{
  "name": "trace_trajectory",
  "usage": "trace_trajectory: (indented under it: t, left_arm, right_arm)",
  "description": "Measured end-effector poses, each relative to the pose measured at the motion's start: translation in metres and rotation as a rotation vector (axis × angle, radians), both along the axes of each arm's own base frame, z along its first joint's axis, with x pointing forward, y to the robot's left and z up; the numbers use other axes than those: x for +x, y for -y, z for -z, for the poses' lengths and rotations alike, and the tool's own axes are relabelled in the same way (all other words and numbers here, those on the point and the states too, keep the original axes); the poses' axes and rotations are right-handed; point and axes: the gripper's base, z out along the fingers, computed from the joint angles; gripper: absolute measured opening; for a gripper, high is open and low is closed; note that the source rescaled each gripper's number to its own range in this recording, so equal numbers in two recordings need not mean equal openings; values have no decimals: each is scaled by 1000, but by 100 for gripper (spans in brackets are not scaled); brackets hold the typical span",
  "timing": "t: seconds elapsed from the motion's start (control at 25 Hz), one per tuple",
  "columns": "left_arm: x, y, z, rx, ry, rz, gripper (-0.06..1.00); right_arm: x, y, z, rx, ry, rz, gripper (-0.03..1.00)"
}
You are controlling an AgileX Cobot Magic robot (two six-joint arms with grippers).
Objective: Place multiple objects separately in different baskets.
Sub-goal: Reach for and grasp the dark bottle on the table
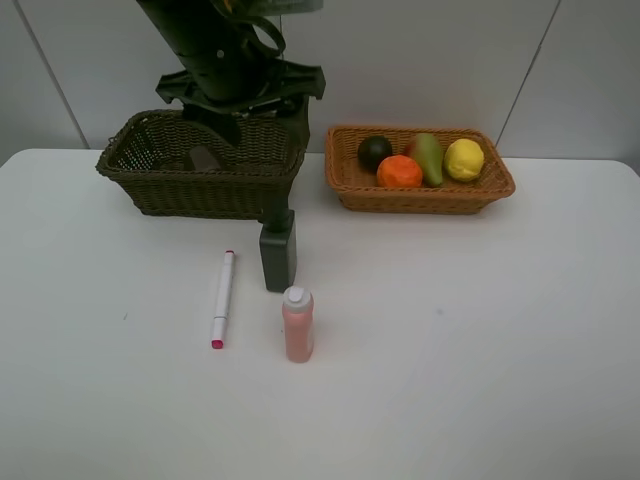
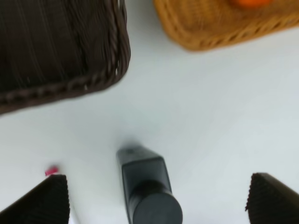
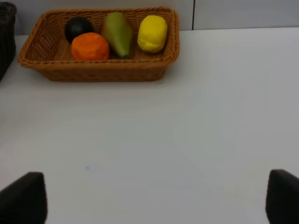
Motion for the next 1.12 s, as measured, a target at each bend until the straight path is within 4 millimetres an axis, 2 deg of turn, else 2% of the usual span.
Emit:
trace_trajectory:
  t: [0.36,0.64,0.8,1.12]
  left_arm:
    - [12,13,66,54,-158,-19,100]
    - [15,15,99,97,-231,-23,100]
    - [15,15,109,112,-264,-25,100]
    - [10,19,110,118,-292,-15,99]
  right_arm:
    - [0,0,0,0,0,0,98]
    - [0,0,0,0,0,0,98]
    - [0,0,0,0,0,0,98]
    - [0,0,0,0,0,0,98]
